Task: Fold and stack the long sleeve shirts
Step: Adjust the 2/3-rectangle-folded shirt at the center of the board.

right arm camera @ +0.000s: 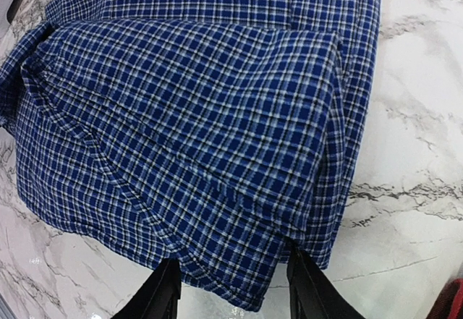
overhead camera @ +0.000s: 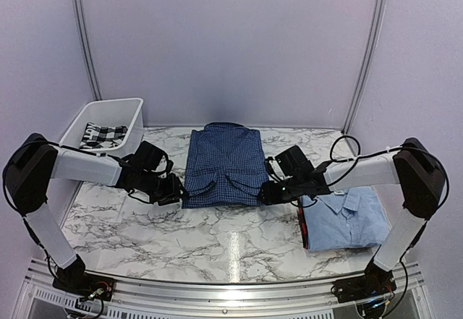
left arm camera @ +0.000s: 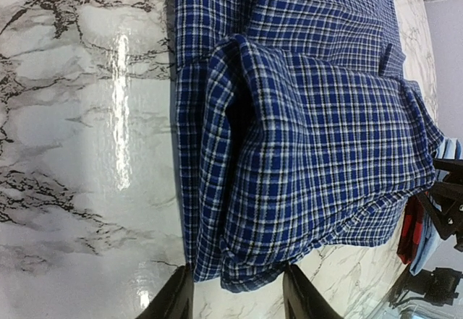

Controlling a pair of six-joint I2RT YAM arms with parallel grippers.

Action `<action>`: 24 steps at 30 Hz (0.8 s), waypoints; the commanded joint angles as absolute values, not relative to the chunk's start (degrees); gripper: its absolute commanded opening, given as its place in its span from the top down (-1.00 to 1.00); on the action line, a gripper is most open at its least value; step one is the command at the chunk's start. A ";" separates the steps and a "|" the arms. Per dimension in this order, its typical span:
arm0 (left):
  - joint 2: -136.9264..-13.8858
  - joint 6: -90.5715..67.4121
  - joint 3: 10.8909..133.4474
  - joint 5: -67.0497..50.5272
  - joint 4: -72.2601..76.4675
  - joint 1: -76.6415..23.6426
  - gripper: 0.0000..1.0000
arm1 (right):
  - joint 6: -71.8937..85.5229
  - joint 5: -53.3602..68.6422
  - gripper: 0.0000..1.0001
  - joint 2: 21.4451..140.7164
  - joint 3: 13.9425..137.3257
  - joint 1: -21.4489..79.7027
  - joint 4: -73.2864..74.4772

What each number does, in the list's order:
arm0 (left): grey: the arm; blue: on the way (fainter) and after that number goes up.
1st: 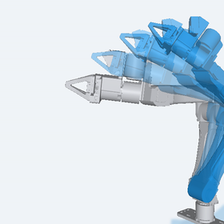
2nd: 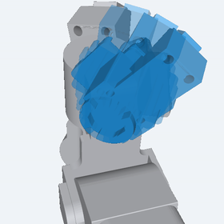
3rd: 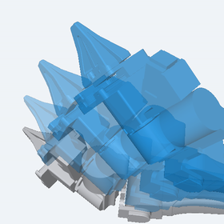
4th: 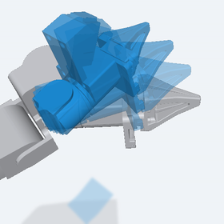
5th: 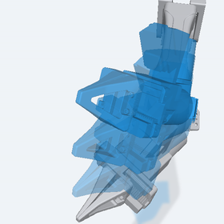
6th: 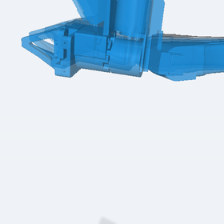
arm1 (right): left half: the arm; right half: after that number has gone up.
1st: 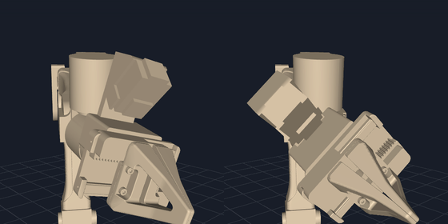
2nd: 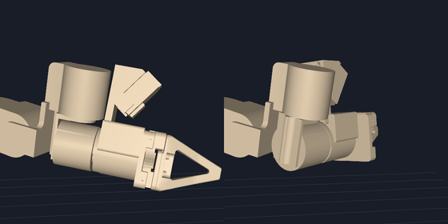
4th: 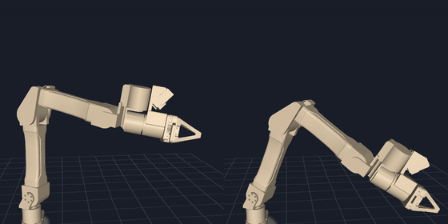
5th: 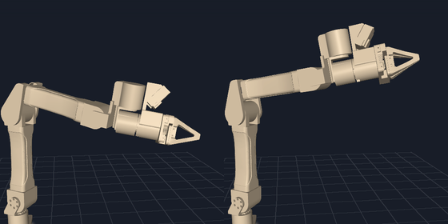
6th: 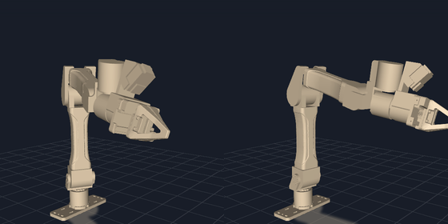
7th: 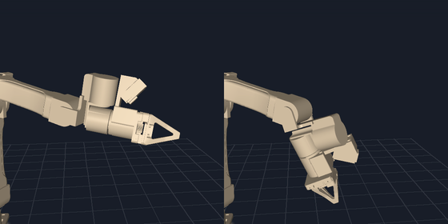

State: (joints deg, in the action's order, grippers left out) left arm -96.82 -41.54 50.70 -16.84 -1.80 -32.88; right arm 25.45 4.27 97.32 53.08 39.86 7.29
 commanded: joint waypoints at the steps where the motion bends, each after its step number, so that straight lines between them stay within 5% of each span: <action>1: -98.15 -41.47 52.82 -18.16 -0.54 -32.70 0.21 | 25.62 1.97 0.07 97.81 54.49 39.49 6.61; 12: -99.58 -41.31 54.65 -19.07 -0.53 -32.70 0.66 | 25.67 2.59 0.14 100.52 54.87 38.15 2.42; 15: -99.58 -41.23 55.58 -19.22 -0.53 -32.70 0.79 | 25.46 2.46 0.33 101.33 56.65 37.91 2.41; 19: -100.16 -40.93 58.40 -19.32 -0.91 -32.70 0.95 | 25.08 2.01 0.83 102.20 59.69 37.70 4.29; 24: -101.93 -40.74 63.34 -19.15 -2.03 -32.41 1.00 | 24.37 1.22 1.00 103.24 63.72 36.66 6.80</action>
State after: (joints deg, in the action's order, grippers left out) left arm -99.72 -41.34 59.20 -19.03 -1.63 -32.88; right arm 25.15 2.31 102.13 59.16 37.93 5.26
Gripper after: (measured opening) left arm 0.009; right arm 0.005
